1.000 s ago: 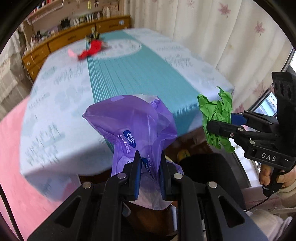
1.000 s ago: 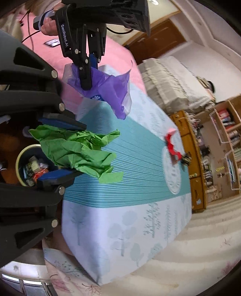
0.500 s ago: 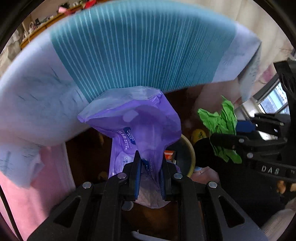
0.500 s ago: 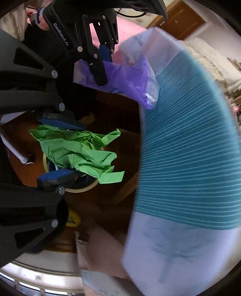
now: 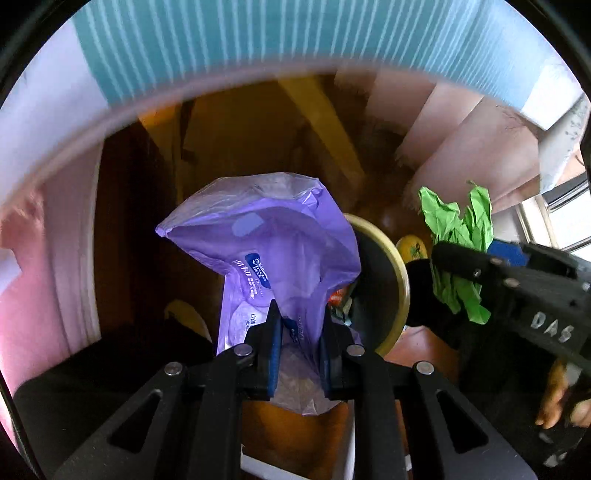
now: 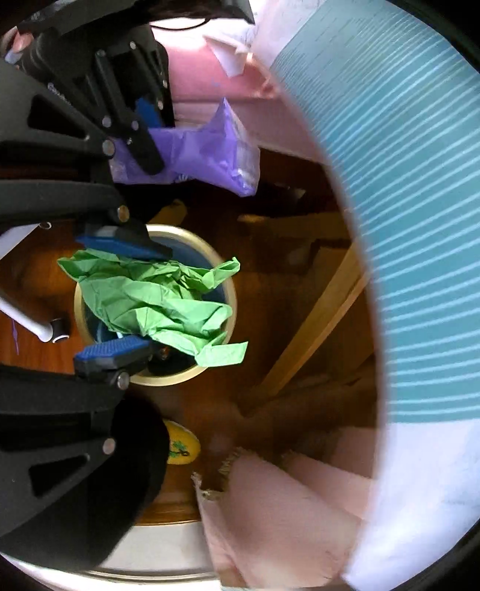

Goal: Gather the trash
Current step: 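Carry both items over the bin and open both tools to drop them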

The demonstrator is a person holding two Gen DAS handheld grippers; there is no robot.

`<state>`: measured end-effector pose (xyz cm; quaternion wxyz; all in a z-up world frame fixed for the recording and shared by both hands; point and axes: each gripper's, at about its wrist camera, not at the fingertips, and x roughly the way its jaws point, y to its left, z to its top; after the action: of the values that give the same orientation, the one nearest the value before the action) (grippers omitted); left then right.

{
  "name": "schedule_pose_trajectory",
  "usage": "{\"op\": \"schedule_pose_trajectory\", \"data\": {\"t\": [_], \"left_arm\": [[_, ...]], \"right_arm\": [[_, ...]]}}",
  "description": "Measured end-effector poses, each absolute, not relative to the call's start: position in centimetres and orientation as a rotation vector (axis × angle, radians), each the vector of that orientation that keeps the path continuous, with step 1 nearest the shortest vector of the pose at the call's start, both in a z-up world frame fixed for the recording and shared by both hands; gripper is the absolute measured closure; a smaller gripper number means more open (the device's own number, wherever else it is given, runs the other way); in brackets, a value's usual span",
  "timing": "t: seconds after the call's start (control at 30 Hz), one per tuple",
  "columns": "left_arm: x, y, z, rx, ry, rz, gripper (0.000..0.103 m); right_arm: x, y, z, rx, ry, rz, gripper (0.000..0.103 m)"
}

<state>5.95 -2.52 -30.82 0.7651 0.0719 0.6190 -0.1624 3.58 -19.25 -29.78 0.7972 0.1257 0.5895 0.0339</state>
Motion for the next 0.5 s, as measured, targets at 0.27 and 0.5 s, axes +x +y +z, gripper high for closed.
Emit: {"op": "schedule_pose_trajectory", "data": {"t": [0.27,0.5], "left_arm": [[6.9,-2.8,-34.2,0.132,1.439,-0.320,0.086],[7.6,-3.4,-34.7,0.150,1.446,-0.344,0.085]], "right_arm": [[4.3,-19.3,-32.2,0.297,1.332,0.043,0.063],[4.8,-17.4,-33.4,0.248,1.379,0.110,0.061]]}}
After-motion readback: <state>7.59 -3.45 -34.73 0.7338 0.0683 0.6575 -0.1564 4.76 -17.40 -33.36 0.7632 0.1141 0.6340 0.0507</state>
